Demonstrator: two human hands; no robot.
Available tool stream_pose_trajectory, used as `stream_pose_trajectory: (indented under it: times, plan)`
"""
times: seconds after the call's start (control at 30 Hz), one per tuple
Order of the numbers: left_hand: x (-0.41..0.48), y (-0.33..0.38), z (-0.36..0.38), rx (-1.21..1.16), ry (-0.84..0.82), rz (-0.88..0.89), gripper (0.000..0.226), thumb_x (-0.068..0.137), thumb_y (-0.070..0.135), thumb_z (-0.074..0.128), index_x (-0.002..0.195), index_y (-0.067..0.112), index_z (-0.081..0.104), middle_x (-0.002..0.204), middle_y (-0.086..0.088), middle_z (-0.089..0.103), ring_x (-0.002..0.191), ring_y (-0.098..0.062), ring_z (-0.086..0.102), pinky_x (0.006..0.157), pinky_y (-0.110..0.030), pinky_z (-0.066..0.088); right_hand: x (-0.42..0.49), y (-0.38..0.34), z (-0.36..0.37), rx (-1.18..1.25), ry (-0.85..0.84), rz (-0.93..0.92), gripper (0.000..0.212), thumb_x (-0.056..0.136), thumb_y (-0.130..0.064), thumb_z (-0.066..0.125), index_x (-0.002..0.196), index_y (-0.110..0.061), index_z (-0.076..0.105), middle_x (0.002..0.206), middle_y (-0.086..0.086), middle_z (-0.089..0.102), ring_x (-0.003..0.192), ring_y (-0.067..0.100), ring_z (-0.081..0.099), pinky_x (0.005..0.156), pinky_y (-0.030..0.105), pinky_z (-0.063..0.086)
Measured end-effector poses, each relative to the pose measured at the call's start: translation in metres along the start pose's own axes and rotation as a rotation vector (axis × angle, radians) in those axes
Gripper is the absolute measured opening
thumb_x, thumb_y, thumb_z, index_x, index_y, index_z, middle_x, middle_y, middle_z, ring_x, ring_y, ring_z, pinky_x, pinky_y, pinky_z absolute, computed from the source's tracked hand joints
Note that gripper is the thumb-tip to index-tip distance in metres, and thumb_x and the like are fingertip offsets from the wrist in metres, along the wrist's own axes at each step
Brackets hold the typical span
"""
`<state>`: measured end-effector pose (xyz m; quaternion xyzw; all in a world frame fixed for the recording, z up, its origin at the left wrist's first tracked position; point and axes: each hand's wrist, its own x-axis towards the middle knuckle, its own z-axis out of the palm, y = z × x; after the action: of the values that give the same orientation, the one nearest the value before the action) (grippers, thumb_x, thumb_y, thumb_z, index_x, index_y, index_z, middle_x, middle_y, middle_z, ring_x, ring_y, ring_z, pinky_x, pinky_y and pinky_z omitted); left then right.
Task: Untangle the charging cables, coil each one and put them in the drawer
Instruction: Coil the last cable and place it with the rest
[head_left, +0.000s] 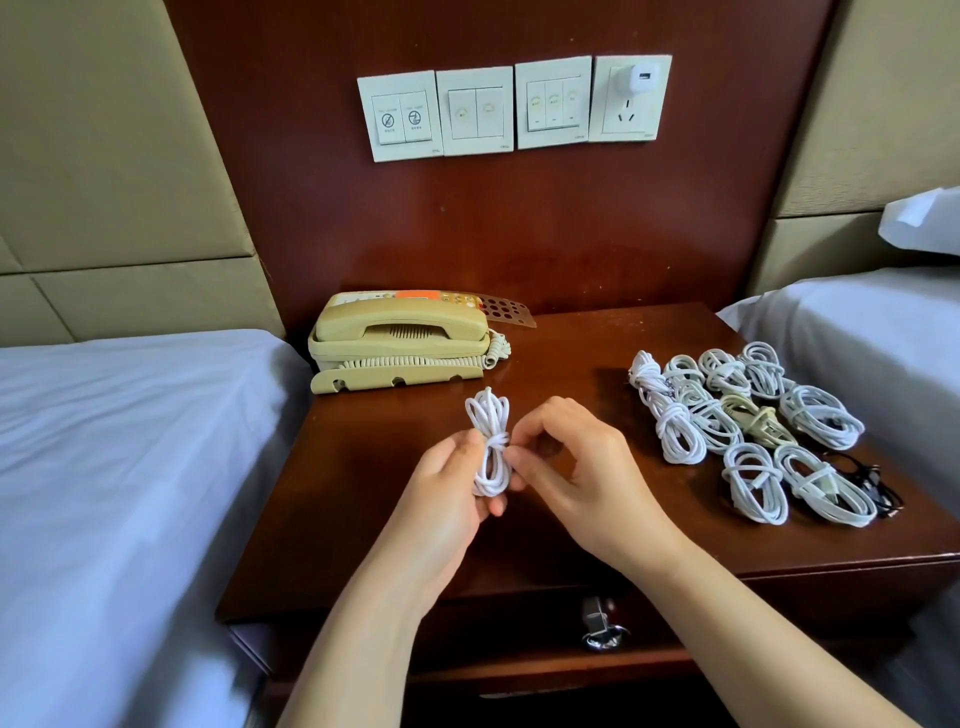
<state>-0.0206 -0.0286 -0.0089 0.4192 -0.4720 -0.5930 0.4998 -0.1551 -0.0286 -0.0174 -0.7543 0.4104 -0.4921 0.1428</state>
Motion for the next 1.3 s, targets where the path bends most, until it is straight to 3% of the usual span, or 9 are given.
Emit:
stream_pose_trajectory:
  times: [0.27,0.4,0.47,0.57,0.7,0.9,1.0,1.13,1.3]
  plan:
    - [-0.003,-0.005,0.008,0.075,-0.053,0.011,0.041,0.104,0.020,0.023,0.089,0.004,0.057,0.055,0.000,0.052,0.051,-0.010,0.039,0.053,-0.026,0.029,-0.006,0.000,0.001,-0.059,0.050,0.044,0.025,0.084,-0.008,0.066,0.073,-0.023,0.049,0.068,-0.014,0.051,0.069,0.008,0.050,0.059,0.015,0.038]
    - [-0.008,-0.007,0.023,-0.051,-0.065,-0.028,0.040,0.104,0.022,0.024,0.100,0.009,0.061,0.060,-0.002,0.050,0.053,-0.008,0.042,0.050,-0.024,0.030,-0.007,-0.004,-0.012,0.210,-0.026,0.176,0.021,0.090,-0.009,0.062,0.076,-0.019,0.049,0.059,-0.002,0.059,0.055,0.019,0.062,0.055,0.034,0.049]
    - [-0.010,-0.006,0.030,-0.038,-0.045,-0.018,0.038,0.103,0.021,0.026,0.098,0.014,0.063,0.063,-0.003,0.054,0.054,-0.009,0.048,0.052,-0.023,0.036,-0.006,-0.005,-0.023,0.243,-0.053,0.169,0.017,0.089,-0.007,0.062,0.086,-0.019,0.051,0.067,-0.007,0.059,0.056,0.012,0.061,0.056,0.025,0.047]
    - [-0.010,-0.005,0.037,0.014,-0.025,0.004,0.034,0.102,0.018,0.033,0.092,0.026,0.064,0.075,0.004,0.070,0.068,-0.007,0.066,0.061,-0.020,0.052,-0.006,-0.003,-0.037,0.154,-0.062,0.129,0.023,0.086,-0.007,0.066,0.098,-0.022,0.052,0.081,-0.012,0.057,0.072,0.005,0.057,0.063,0.016,0.046]
    - [-0.015,-0.004,0.048,0.046,-0.049,-0.002,0.028,0.101,0.018,0.039,0.102,0.023,0.066,0.100,-0.004,0.071,0.089,-0.011,0.068,0.075,-0.026,0.057,-0.012,0.000,-0.053,0.005,-0.059,0.107,0.020,0.084,-0.009,0.068,0.092,-0.022,0.056,0.081,-0.012,0.059,0.079,0.008,0.057,0.068,0.019,0.046]
    - [-0.011,-0.017,0.071,0.282,0.084,0.103,0.011,0.095,0.019,0.052,0.099,0.017,0.063,0.087,0.000,0.072,0.081,-0.011,0.070,0.080,-0.036,0.058,-0.021,0.007,-0.080,-0.206,-0.049,0.101,0.020,0.082,-0.007,0.070,0.083,-0.022,0.056,0.074,-0.011,0.059,0.076,0.008,0.055,0.063,0.011,0.039]
    - [-0.009,-0.027,0.084,0.417,0.029,0.147,0.010,0.092,0.022,0.056,0.094,0.017,0.064,0.086,0.001,0.072,0.082,-0.009,0.068,0.081,-0.033,0.056,-0.027,0.016,-0.096,-0.331,-0.044,0.129,0.016,0.081,-0.010,0.071,0.081,-0.019,0.058,0.073,-0.014,0.055,0.081,0.004,0.052,0.066,0.008,0.036]
    - [-0.008,-0.034,0.099,0.569,0.002,0.154,0.007,0.091,0.024,0.058,0.092,0.020,0.063,0.086,0.006,0.070,0.079,-0.003,0.065,0.062,-0.008,0.043,-0.036,0.023,-0.111,-0.405,-0.077,0.151,0.013,0.079,-0.009,0.073,0.085,-0.013,0.062,0.074,-0.013,0.055,0.078,0.006,0.051,0.070,0.016,0.039]
    - [-0.010,-0.039,0.113,0.684,-0.033,0.130,0.012,0.091,0.028,0.058,0.093,0.021,0.067,0.088,0.006,0.071,0.086,-0.011,0.065,0.076,-0.026,0.049,-0.043,0.032,-0.124,-0.451,-0.123,0.207,0.011,0.081,-0.014,0.070,0.082,-0.017,0.060,0.076,-0.011,0.059,0.083,0.015,0.052,0.075,0.033,0.043]
